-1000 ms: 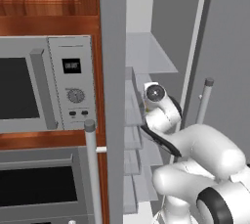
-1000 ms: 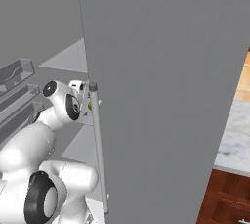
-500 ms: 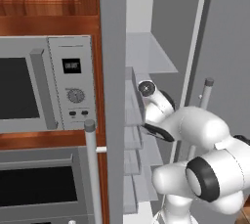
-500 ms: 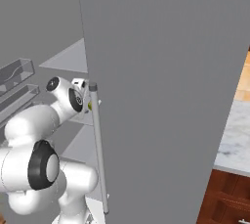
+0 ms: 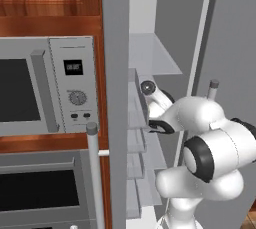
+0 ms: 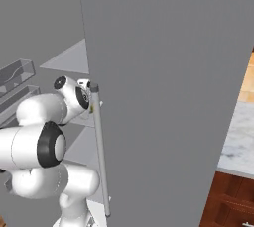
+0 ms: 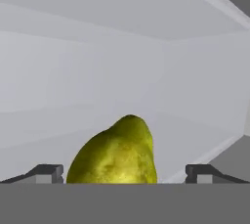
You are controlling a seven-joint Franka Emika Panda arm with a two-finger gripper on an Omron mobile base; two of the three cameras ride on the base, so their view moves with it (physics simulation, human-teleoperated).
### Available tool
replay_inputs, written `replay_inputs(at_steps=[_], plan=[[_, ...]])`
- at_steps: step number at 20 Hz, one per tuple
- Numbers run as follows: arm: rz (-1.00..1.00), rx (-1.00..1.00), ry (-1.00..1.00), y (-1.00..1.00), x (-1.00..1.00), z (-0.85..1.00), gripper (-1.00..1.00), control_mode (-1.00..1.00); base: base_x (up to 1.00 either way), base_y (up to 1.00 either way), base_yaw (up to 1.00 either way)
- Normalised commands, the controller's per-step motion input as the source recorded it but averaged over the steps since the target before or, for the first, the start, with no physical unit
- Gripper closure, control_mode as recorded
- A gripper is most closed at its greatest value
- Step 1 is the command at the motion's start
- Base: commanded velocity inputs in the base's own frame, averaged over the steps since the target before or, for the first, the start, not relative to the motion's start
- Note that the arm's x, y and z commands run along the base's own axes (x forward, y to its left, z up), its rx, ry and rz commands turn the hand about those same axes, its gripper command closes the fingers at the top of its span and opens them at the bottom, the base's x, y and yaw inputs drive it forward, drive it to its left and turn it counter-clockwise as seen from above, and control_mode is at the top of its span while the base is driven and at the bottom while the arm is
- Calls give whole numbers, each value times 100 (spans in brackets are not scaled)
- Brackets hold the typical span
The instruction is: Take the steak, mango, and pear from the freezer and place them in the bowl on the counter.
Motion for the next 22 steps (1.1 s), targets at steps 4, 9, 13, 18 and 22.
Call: replay_inputs(at_steps=[4,9,13,18,22], plan=[[0,0,0,0,40,-30,-100,-100,0,0,0],[0,0,1,-12,25,-29,-100,-100,0,0,0],[0,1,6,-42,13,-45,-100,-100,0,0,0],[0,0,10,-42,8,-50,-100,-100,0,0,0],[0,0,6,-40,0,-56,-100,-100,0,0,0]])
